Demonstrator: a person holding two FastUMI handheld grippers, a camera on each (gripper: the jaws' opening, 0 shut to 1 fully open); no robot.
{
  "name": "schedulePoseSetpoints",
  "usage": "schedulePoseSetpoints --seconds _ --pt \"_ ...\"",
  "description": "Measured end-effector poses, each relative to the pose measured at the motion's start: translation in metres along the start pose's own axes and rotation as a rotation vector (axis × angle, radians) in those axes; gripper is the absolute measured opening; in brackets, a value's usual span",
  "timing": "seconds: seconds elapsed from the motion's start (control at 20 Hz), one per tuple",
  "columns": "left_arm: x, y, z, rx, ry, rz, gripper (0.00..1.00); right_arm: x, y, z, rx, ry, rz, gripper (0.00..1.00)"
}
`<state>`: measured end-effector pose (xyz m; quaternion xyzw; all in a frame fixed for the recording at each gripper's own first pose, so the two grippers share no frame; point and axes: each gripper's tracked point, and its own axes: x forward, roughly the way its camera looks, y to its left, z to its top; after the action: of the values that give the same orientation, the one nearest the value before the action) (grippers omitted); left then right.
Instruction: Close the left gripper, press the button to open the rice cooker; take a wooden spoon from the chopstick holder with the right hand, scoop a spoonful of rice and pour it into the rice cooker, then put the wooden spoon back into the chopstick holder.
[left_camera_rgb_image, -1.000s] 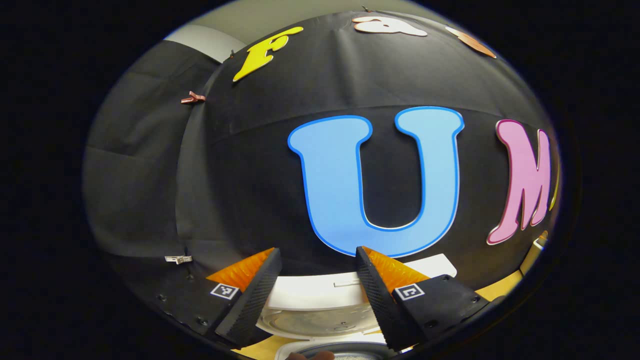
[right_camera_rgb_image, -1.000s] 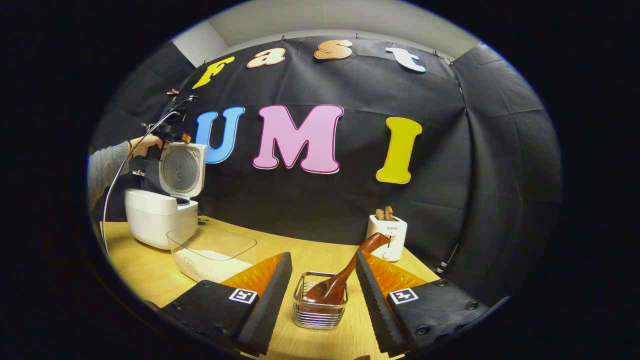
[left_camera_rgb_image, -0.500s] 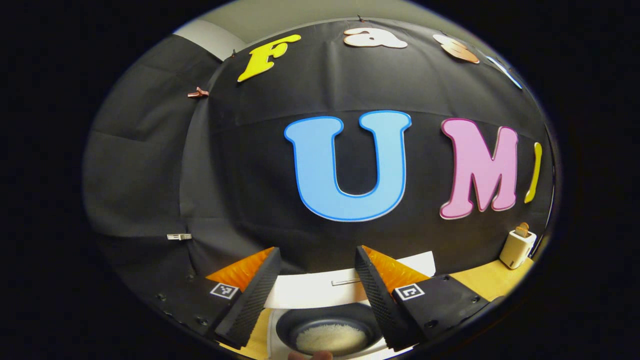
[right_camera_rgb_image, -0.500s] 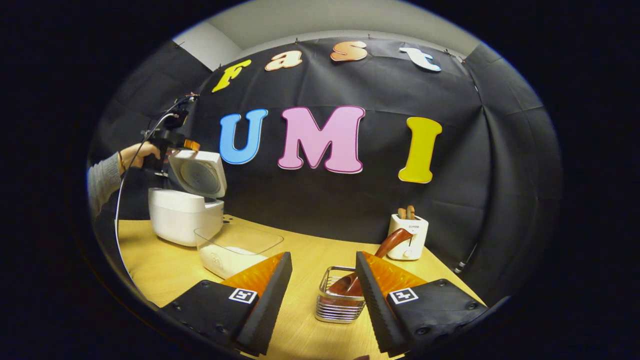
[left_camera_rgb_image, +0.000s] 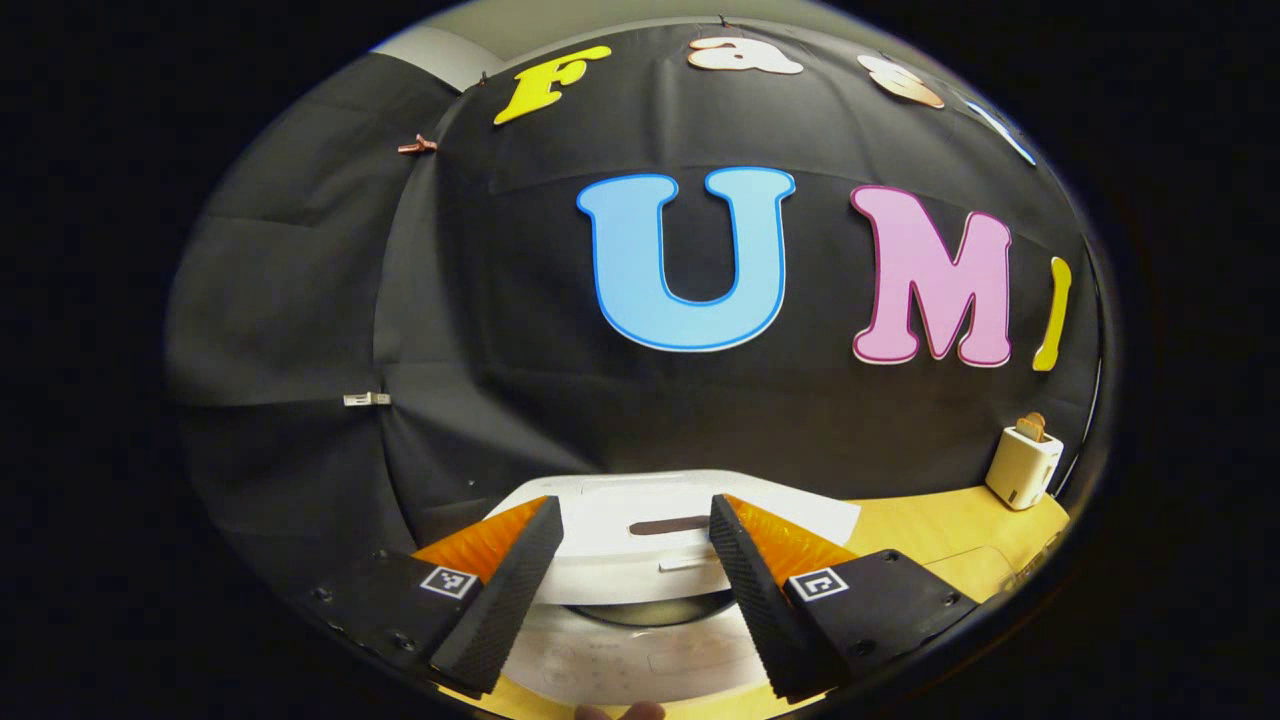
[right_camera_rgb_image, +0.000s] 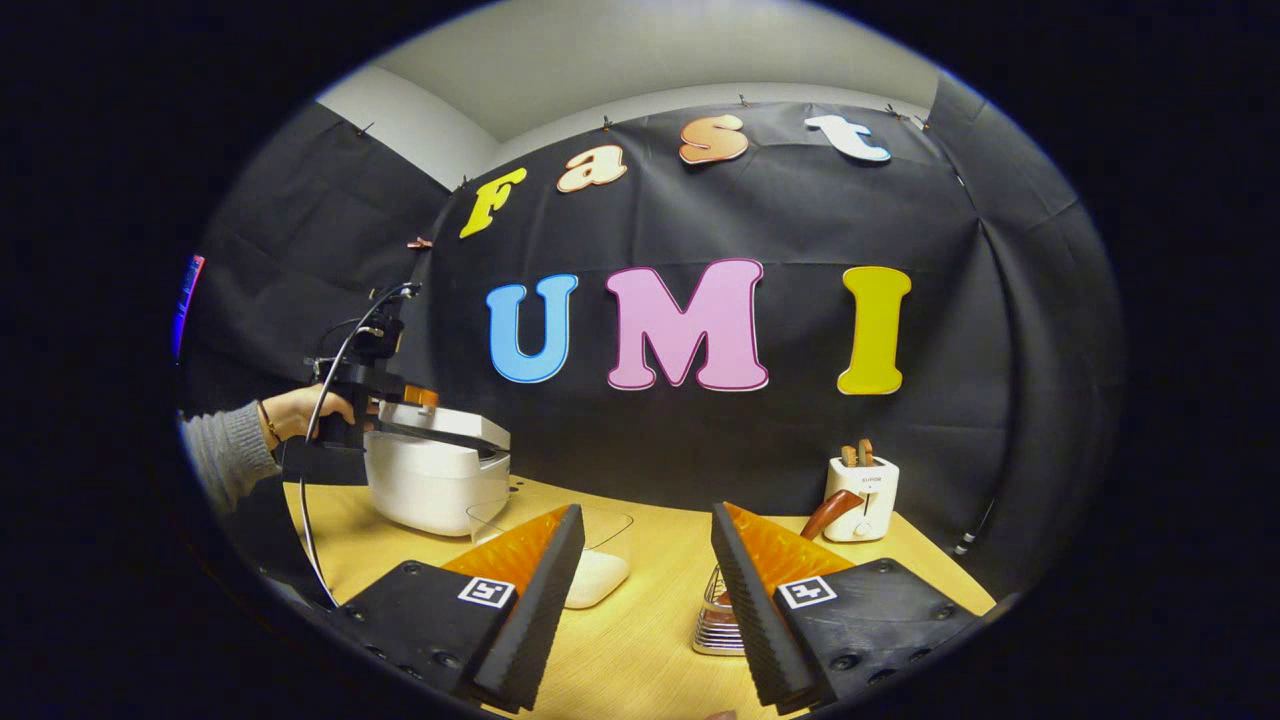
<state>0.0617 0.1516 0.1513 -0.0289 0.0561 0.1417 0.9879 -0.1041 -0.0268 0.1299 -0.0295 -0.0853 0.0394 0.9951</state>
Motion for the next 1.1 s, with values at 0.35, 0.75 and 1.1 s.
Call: schedulePoseSetpoints --seconds 0.35,0.75,1.1 --pt "0.013 -0.004 -0.036 -0.013 0.078 -0.005 0.98 -0.001 0.006 -0.004 0.008 0.017 0.021 0.8" --pt "0.014 -0.011 -0.05 0.039 0.077 0.029 0.98 0.003 0.015 -0.017 0.012 0.041 0.033 0.8" --pt "0.009 -0.013 -0.056 0.063 0.028 0.031 0.99 0.003 0.018 -0.018 0.019 0.042 0.041 0.8"
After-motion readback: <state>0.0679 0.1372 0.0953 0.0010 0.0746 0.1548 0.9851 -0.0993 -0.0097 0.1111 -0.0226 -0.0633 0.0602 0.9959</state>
